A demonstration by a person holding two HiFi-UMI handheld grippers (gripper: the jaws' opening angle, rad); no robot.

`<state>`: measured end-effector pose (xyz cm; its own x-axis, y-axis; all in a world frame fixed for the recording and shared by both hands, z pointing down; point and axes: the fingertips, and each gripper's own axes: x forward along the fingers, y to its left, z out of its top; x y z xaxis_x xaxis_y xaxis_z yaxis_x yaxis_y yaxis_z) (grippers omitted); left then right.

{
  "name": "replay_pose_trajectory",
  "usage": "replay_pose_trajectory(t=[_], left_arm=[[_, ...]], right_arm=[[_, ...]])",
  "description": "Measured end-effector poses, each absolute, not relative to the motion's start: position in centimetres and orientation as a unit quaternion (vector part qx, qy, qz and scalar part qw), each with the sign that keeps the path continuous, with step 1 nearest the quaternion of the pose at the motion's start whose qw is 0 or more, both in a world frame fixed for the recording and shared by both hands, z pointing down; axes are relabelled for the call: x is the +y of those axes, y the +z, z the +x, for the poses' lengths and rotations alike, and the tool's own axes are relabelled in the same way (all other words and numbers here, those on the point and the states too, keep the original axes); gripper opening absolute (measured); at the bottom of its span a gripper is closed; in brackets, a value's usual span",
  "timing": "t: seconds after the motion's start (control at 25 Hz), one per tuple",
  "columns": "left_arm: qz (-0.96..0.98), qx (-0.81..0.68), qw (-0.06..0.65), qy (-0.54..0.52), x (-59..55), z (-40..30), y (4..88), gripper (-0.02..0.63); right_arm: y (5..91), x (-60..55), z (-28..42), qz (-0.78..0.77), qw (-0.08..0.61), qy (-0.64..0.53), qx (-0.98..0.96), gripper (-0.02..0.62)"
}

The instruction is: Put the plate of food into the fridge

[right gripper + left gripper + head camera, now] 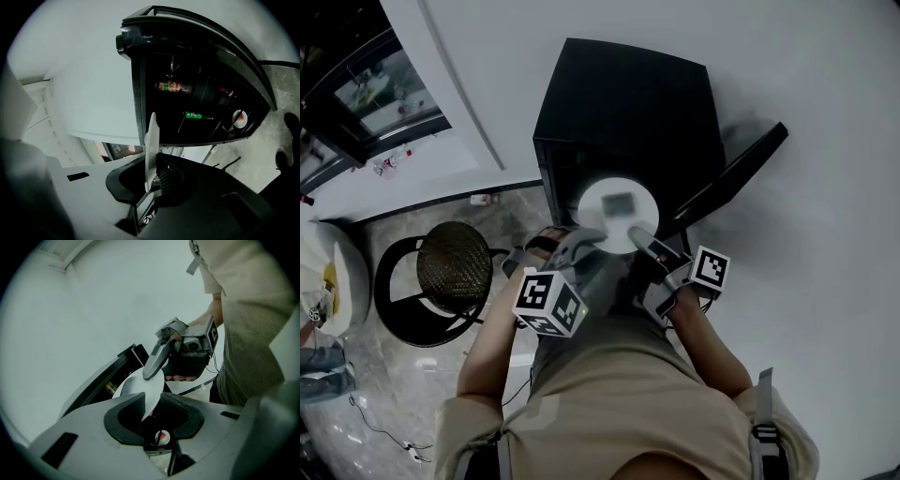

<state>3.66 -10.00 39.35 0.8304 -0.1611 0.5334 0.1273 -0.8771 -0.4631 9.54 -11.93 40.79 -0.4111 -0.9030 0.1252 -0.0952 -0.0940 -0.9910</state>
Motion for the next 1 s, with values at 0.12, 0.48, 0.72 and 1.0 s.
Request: replay_pose_trajectory(t=[0.12, 0.48, 0.72, 1.0], left_arm=[[-0.924, 0.011, 0.241, -0.296, -10.0, 3.8, 39.8, 0.101], [-0.924, 0.003, 0.224, -0.312, -9.1, 3.5, 40.5, 0.106], [-0.923, 0.004, 0.212, -0.32, -9.4, 3.2, 41.6, 0.107], [-0.922, 0.005, 0.199, -0.331, -9.9, 2.4, 43.1, 0.109]], right_arm=[[41.3, -12.0, 9.7, -0.426, 0.334, -0.607, 0.582, 0.049], [42.1, -11.0, 9.5, -0.424, 0.327, -0.602, 0.592, 0.049], [43.0, -11.3, 9.1, -0.423, 0.312, -0.605, 0.598, 0.049], [44.2, -12.1, 8.2, -0.418, 0.299, -0.603, 0.61, 0.049]])
